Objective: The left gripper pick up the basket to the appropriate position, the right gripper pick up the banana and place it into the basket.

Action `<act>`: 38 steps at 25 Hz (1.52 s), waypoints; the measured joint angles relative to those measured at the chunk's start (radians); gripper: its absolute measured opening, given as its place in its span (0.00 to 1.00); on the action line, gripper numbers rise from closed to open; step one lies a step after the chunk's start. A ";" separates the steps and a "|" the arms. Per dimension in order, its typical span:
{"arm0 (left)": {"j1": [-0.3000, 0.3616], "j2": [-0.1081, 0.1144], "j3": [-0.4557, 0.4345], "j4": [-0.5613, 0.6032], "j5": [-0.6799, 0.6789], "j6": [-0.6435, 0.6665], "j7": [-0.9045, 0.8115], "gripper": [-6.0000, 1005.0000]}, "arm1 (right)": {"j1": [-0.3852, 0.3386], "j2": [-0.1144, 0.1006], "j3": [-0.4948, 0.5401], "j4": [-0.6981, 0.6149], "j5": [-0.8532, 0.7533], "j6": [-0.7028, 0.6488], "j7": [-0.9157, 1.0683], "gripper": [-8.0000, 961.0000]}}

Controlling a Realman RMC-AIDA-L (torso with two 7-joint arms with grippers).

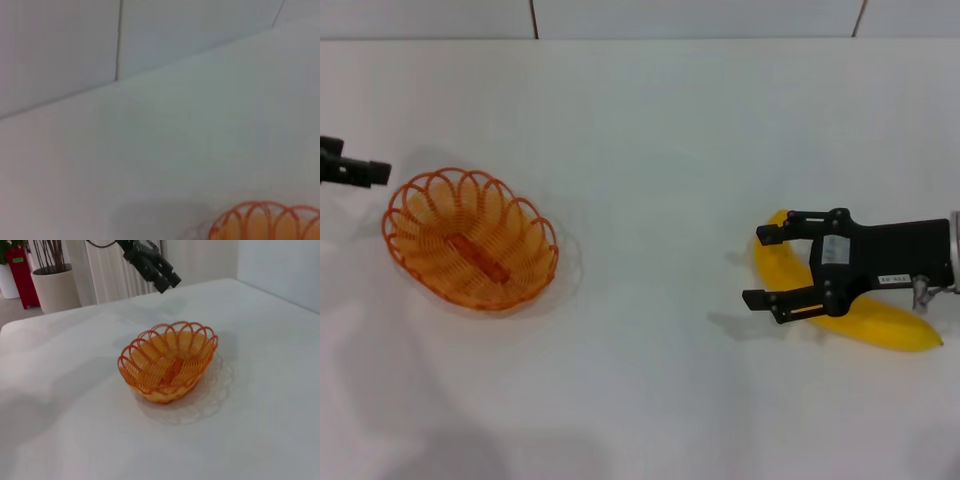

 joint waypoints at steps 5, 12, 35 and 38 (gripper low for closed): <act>-0.014 -0.018 0.001 0.001 0.046 -0.011 0.014 0.85 | 0.008 0.000 0.000 0.010 -0.007 0.000 -0.001 0.93; -0.013 -0.036 0.064 -0.012 0.052 -0.083 0.024 0.84 | 0.012 0.000 -0.001 0.019 -0.007 0.001 -0.002 0.93; -0.047 -0.071 0.102 -0.190 0.053 -0.272 0.091 0.83 | 0.026 0.000 -0.003 0.041 -0.021 0.013 0.000 0.93; -0.059 -0.073 0.102 -0.222 0.054 -0.289 0.103 0.83 | 0.027 0.000 -0.003 0.041 -0.021 0.013 0.002 0.93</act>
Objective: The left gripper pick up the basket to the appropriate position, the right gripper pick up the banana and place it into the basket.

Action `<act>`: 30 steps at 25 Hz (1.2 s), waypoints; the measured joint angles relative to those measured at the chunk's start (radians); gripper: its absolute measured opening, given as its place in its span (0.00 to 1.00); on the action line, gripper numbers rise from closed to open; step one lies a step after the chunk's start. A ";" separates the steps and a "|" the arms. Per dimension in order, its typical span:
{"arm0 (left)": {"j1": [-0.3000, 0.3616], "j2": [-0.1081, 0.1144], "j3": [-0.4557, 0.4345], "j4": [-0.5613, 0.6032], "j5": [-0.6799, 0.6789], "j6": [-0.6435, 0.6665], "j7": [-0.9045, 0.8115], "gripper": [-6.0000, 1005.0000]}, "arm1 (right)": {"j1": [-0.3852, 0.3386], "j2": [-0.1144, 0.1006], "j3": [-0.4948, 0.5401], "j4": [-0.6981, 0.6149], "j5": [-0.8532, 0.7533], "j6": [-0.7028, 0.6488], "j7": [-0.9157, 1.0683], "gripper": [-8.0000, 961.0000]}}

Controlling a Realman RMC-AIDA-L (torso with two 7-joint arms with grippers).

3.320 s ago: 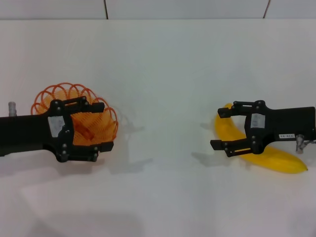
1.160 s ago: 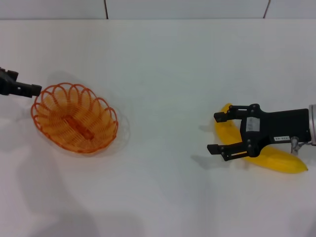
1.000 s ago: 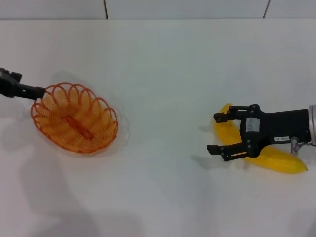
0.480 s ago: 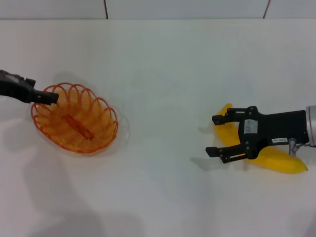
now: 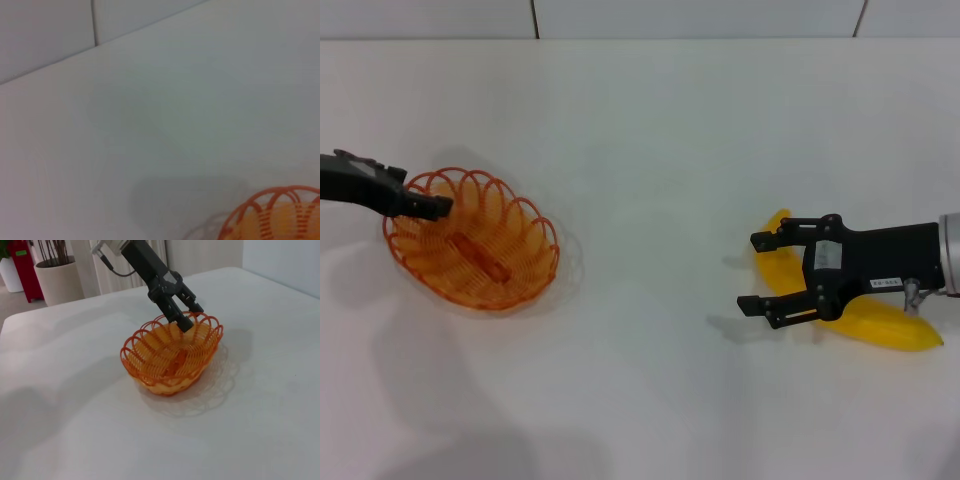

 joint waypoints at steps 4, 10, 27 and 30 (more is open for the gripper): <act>-0.006 0.001 0.001 -0.023 0.001 -0.017 0.010 0.82 | 0.003 0.000 -0.001 0.000 0.000 0.000 0.004 0.93; -0.013 0.001 0.002 -0.045 0.001 -0.032 0.017 0.82 | 0.005 0.000 -0.001 0.001 0.000 0.000 0.005 0.93; -0.016 0.001 0.002 -0.069 -0.001 -0.071 0.034 0.81 | 0.007 0.000 -0.002 0.011 0.000 0.000 0.006 0.93; -0.016 0.001 0.002 -0.069 -0.001 -0.071 0.035 0.77 | 0.008 0.000 -0.002 0.012 0.000 0.000 0.006 0.93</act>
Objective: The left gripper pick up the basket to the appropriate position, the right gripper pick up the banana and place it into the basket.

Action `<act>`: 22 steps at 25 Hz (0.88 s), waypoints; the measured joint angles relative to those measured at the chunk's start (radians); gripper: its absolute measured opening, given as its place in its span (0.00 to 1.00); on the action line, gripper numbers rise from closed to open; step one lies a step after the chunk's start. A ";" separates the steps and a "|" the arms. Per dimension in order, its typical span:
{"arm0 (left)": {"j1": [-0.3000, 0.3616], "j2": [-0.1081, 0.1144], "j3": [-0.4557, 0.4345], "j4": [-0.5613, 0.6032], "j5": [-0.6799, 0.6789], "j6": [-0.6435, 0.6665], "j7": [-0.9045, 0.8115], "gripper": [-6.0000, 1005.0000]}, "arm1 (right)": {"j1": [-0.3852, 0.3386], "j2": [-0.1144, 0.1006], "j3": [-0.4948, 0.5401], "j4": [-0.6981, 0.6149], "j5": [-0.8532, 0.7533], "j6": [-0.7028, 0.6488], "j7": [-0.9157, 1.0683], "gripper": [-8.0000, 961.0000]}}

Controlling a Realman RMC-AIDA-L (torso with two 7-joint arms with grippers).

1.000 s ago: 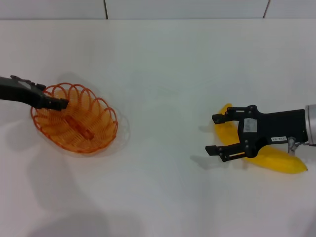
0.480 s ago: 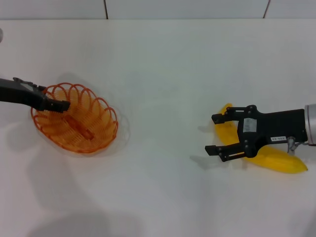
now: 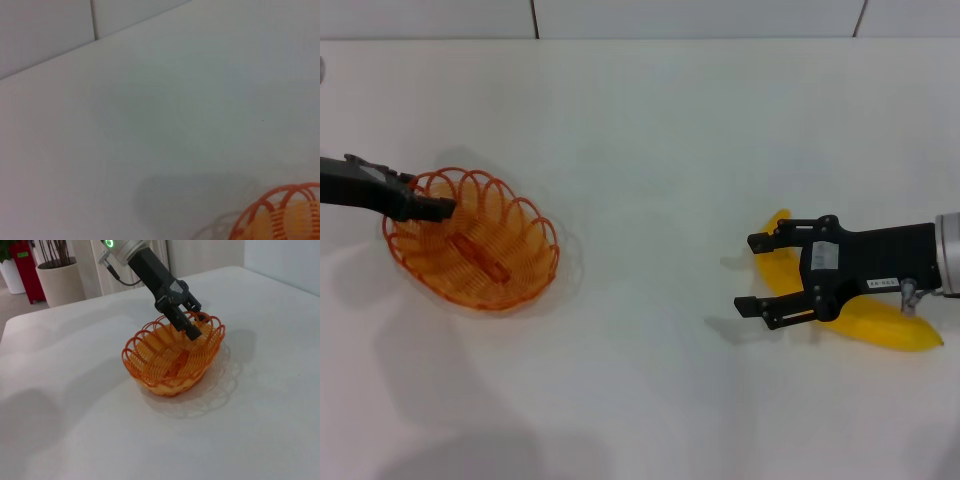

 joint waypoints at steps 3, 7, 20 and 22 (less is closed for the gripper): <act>0.000 0.000 0.000 0.000 0.001 0.000 0.000 0.71 | 0.000 0.000 0.000 0.000 0.000 0.000 0.000 0.93; 0.000 0.000 0.000 0.000 0.002 0.000 0.000 0.63 | 0.000 0.000 0.000 0.000 0.000 0.000 0.000 0.93; 0.000 0.000 0.000 0.008 0.015 -0.005 -0.001 0.14 | 0.000 0.000 0.000 0.001 -0.015 0.011 0.000 0.93; 0.000 0.000 0.000 0.008 0.015 -0.005 -0.001 0.13 | 0.000 0.000 0.000 0.002 -0.015 0.011 0.000 0.93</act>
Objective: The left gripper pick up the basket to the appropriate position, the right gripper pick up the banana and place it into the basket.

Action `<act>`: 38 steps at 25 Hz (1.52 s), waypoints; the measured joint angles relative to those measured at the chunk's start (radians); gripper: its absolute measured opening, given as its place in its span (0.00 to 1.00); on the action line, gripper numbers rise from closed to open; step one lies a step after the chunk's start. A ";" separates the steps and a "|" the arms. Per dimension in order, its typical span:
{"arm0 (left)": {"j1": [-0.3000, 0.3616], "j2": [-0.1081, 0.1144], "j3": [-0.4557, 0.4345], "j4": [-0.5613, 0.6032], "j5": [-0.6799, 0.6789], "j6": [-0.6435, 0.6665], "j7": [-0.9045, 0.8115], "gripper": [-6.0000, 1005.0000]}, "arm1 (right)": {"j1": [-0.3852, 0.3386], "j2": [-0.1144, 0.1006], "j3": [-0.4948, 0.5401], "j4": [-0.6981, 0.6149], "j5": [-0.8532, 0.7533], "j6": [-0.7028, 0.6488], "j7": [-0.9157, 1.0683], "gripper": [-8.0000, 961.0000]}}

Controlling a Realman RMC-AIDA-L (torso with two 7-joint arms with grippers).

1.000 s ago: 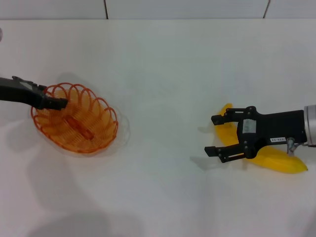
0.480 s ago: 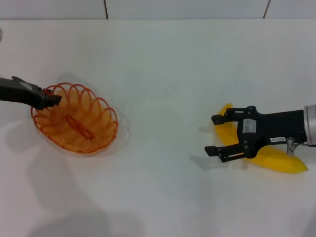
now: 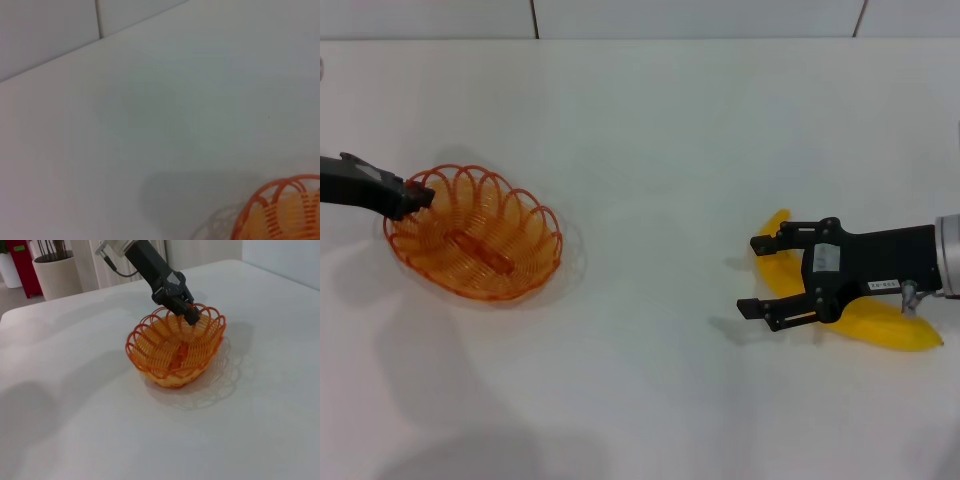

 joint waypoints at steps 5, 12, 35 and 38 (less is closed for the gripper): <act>0.000 -0.004 0.000 0.019 -0.011 0.005 0.000 0.12 | 0.001 0.000 0.001 0.009 0.000 0.000 0.000 0.93; -0.001 -0.038 0.005 0.106 -0.029 0.050 0.005 0.11 | 0.002 0.000 0.008 0.013 0.000 0.000 0.000 0.93; -0.007 -0.038 0.049 0.060 -0.346 -0.003 0.163 0.09 | 0.011 0.000 0.006 0.015 0.000 0.000 0.003 0.93; -0.016 -0.038 0.049 0.014 -0.386 -0.039 0.192 0.09 | 0.013 0.000 0.004 0.018 0.000 0.000 0.003 0.93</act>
